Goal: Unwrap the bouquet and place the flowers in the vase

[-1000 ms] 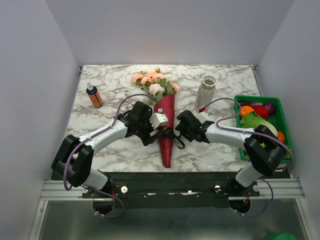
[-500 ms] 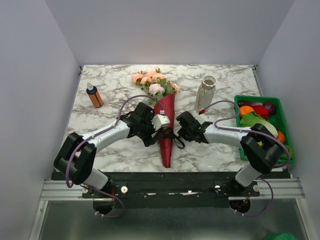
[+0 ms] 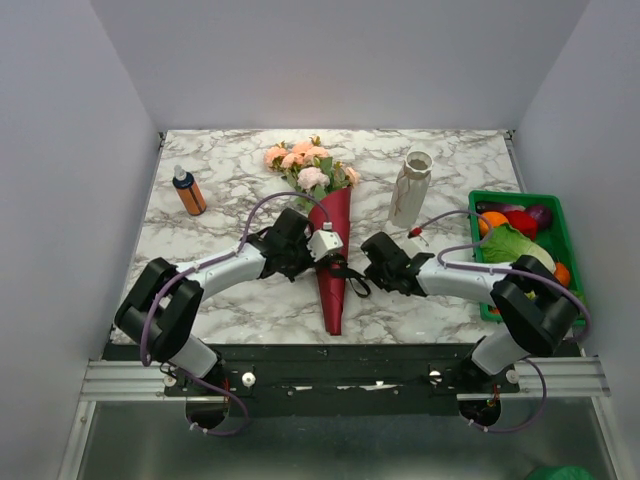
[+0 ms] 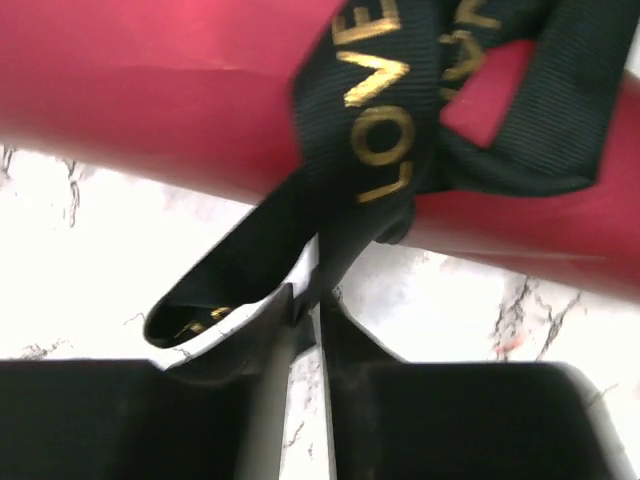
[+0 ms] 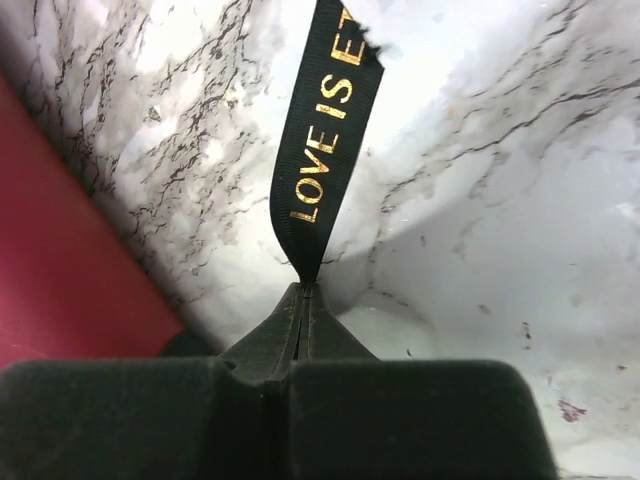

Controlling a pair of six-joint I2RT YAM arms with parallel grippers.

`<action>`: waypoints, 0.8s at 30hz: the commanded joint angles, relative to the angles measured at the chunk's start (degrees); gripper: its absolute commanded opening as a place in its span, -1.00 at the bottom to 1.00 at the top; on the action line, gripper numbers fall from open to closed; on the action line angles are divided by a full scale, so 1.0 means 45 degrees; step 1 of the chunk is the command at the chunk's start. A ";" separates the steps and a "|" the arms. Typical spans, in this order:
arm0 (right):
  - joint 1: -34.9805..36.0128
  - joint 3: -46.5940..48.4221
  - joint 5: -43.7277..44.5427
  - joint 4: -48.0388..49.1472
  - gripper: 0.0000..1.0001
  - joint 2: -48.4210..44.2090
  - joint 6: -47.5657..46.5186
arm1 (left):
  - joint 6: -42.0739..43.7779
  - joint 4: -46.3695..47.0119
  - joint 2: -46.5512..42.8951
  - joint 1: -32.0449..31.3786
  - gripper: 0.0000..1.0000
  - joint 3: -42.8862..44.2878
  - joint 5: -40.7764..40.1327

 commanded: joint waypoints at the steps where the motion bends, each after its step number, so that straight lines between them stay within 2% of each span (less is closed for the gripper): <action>1: 0.0055 -0.0382 0.1010 -0.0275 -0.99 -0.0736 0.0328 | -0.0603 0.1043 -0.0358 -0.0036 -0.82 -0.0307 -0.0941; 3: 0.0036 -0.0480 0.1302 -0.0431 -0.99 -0.1009 0.0329 | -0.0740 0.0713 -0.0650 -0.0036 -1.00 -0.0210 -0.0960; 7: -0.0411 -0.0539 0.1869 -0.0860 -0.99 -0.2372 -0.0254 | -0.0800 -0.0479 -0.1703 0.0100 -1.00 -0.0014 -0.1155; 10: -0.0841 -0.0442 0.2649 -0.1426 -0.99 -0.3371 -0.1170 | -0.0663 -0.1552 -0.2875 0.0821 -1.00 0.0142 -0.1233; 14: -0.1428 -0.0344 0.3587 -0.2245 -0.99 -0.5496 -0.2384 | -0.0332 -0.2979 -0.4107 0.2675 -1.00 0.0591 -0.1018; 18: -0.2053 -0.0343 0.4291 -0.3026 -0.99 -0.6885 -0.3030 | 0.0389 -0.3819 -0.5277 0.4646 -1.00 0.0495 -0.1818; 24: -0.2620 -0.0461 0.5091 -0.4236 -0.99 -0.7943 -0.3480 | 0.0822 -0.4133 -0.6062 0.6641 -1.00 0.0298 -0.3926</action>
